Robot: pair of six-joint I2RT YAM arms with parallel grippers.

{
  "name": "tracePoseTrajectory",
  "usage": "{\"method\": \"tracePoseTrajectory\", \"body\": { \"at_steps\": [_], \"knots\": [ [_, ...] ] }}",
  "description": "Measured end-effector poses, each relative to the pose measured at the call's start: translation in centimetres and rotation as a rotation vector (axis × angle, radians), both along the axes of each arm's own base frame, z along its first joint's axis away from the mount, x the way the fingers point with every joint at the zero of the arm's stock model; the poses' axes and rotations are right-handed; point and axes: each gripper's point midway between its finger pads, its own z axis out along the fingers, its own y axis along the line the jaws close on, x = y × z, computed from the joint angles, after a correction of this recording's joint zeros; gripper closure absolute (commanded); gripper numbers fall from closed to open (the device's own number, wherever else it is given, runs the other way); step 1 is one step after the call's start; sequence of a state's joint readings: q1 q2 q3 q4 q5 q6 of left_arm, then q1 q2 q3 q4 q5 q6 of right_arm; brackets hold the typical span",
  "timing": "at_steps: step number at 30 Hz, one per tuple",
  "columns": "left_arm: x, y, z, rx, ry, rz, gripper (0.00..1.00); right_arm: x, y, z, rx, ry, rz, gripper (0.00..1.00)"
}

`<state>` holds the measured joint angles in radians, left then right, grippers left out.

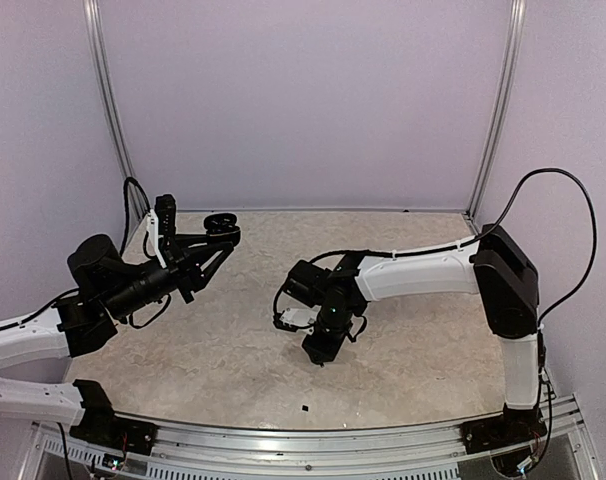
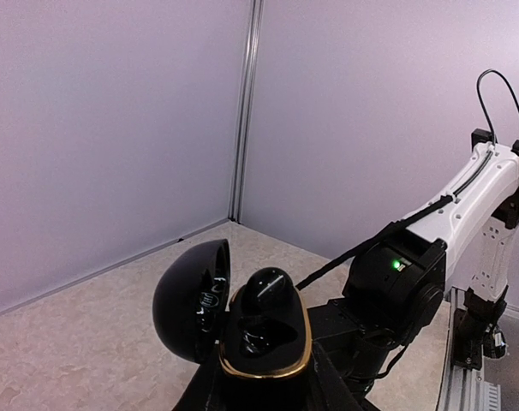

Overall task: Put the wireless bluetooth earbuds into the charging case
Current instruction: Move the left earbud to the center of the board.

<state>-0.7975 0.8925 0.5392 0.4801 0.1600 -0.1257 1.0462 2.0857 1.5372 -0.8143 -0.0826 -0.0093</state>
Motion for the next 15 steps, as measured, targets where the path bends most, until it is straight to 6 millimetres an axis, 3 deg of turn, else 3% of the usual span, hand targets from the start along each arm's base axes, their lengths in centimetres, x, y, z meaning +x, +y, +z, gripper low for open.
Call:
{"method": "tracePoseTrajectory", "body": {
  "at_steps": [10,15],
  "knots": [
    [0.0,0.0,0.0,0.0,0.0,0.0,0.95,-1.1,0.1,-0.2,0.007,0.022,0.027,0.82],
    [0.0,0.0,0.0,0.0,0.0,-0.001,0.95,-4.2,-1.1,-0.4,-0.016,0.041,0.094,0.83]
  ]
}}
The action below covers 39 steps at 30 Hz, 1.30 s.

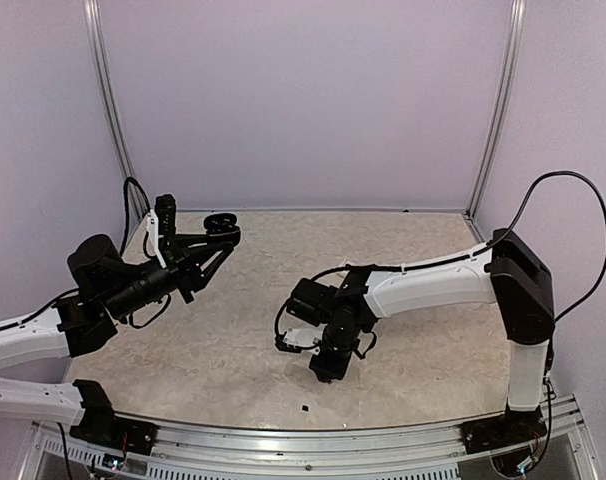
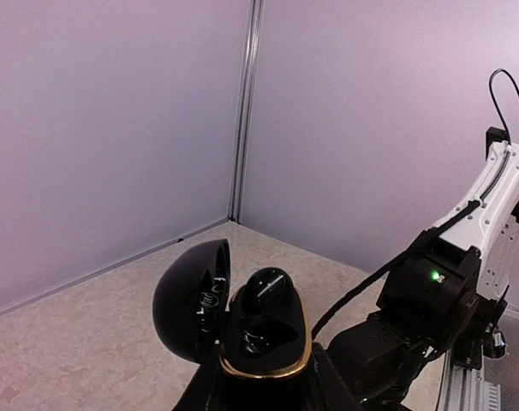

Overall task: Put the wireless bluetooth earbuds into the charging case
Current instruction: Move the left earbud to the center of the board, then adjust the left earbud at the center of the board.

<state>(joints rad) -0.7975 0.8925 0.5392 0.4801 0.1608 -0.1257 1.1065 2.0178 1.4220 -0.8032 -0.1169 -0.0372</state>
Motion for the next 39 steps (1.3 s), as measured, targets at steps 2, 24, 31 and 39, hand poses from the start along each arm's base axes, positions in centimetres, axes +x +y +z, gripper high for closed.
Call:
{"method": "tracePoseTrajectory", "body": {
  "at_steps": [2,24,31,39],
  "knots": [
    [0.0,0.0,0.0,0.0,0.0,0.0,0.95,-1.5,-0.7,-0.1,-0.015,0.011,0.029,0.82],
    [-0.2,-0.2,0.0,0.001,-0.002,-0.017,0.95,-6.0,-2.9,0.0,-0.227,0.092,-0.014,0.7],
    [-0.3,-0.1,0.1,-0.001,-0.004,-0.017,0.95,-7.0,-3.4,-0.6,-0.273,0.104,0.004,0.7],
    [-0.3,-0.1,0.2,-0.003,-0.006,-0.017,0.95,-7.9,-3.1,-0.6,-0.288,0.095,0.037,0.69]
  ]
}}
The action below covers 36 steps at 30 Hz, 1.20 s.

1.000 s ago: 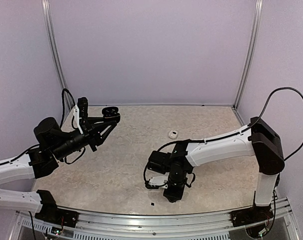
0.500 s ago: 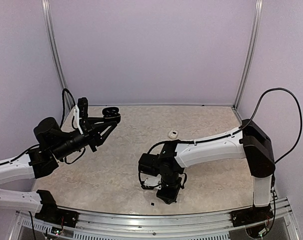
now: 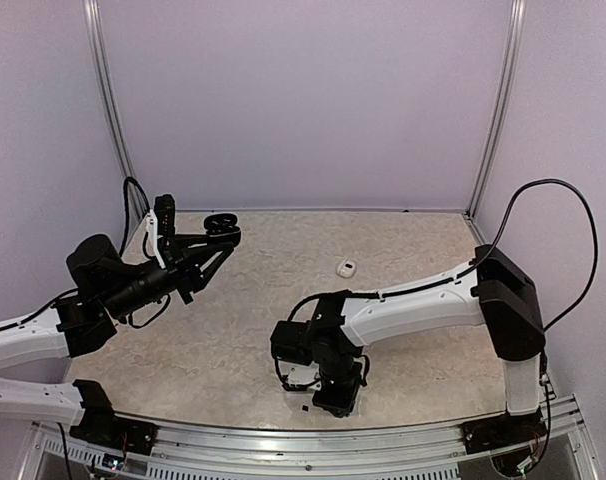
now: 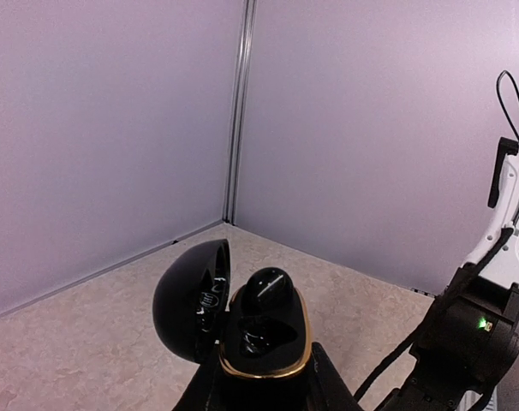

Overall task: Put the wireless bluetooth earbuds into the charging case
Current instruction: Adjust the left earbud at the center of the board.

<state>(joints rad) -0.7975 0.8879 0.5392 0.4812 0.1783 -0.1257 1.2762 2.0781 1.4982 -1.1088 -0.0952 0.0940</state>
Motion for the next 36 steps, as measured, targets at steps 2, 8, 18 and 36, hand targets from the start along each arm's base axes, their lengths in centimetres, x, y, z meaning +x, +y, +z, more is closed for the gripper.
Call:
{"method": "tracePoseTrajectory", "body": {
  "at_steps": [2,8,18,36],
  "knots": [
    [0.0,0.0,0.0,0.0,0.0,0.0,0.95,-0.1,0.1,0.0,0.001,-0.002,0.013,0.67],
    [0.0,0.0,0.0,0.0,0.0,-0.001,0.95,-0.6,0.0,0.0,-0.012,-0.028,0.073,0.56],
    [0.0,0.0,0.0,0.0,0.0,-0.002,0.95,-0.1,-1.6,-0.3,-0.059,-0.085,0.063,0.56],
    [-0.1,0.0,0.0,0.0,0.0,-0.005,0.95,2.5,-3.9,-0.2,-0.114,-0.137,-0.027,0.59]
  ]
}}
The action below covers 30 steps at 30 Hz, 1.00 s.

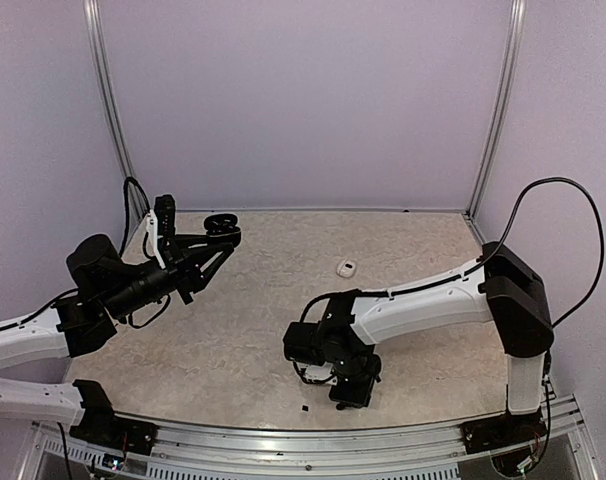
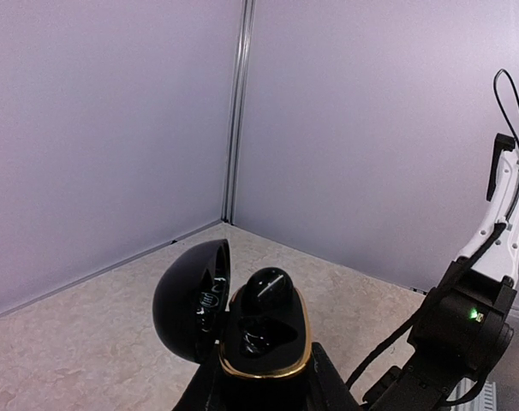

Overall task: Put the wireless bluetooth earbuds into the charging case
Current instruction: Adjust the left earbud at the center of the board.

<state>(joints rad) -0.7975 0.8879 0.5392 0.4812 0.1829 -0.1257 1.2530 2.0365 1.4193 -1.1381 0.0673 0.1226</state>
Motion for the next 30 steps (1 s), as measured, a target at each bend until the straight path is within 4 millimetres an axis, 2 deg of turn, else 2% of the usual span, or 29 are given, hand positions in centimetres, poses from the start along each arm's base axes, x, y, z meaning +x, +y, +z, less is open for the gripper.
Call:
{"method": "tracePoseTrajectory", "body": {
  "at_steps": [4,10,15,19,22,30],
  "knots": [
    [0.0,0.0,0.0,0.0,0.0,0.0,0.95,0.5,-0.3,0.0,-0.005,-0.006,-0.01,0.6],
    [0.0,0.0,0.0,0.0,0.0,0.0,0.95,-0.1,0.1,0.3,0.007,0.014,0.024,0.59],
    [0.0,0.0,0.0,0.0,0.0,0.0,0.95,-1.9,2.7,2.1,0.068,0.045,0.079,0.6],
    [0.0,0.0,0.0,0.0,0.0,0.0,0.95,-2.4,4.9,3.1,0.121,0.051,0.096,0.61],
    [0.0,0.0,0.0,0.0,0.0,0.0,0.95,-2.4,5.6,2.8,0.12,0.054,0.09,0.62],
    [-0.2,0.2,0.4,-0.008,-0.008,0.0,0.95,-1.8,5.5,1.5,0.052,0.036,0.078,0.69]
  ]
}}
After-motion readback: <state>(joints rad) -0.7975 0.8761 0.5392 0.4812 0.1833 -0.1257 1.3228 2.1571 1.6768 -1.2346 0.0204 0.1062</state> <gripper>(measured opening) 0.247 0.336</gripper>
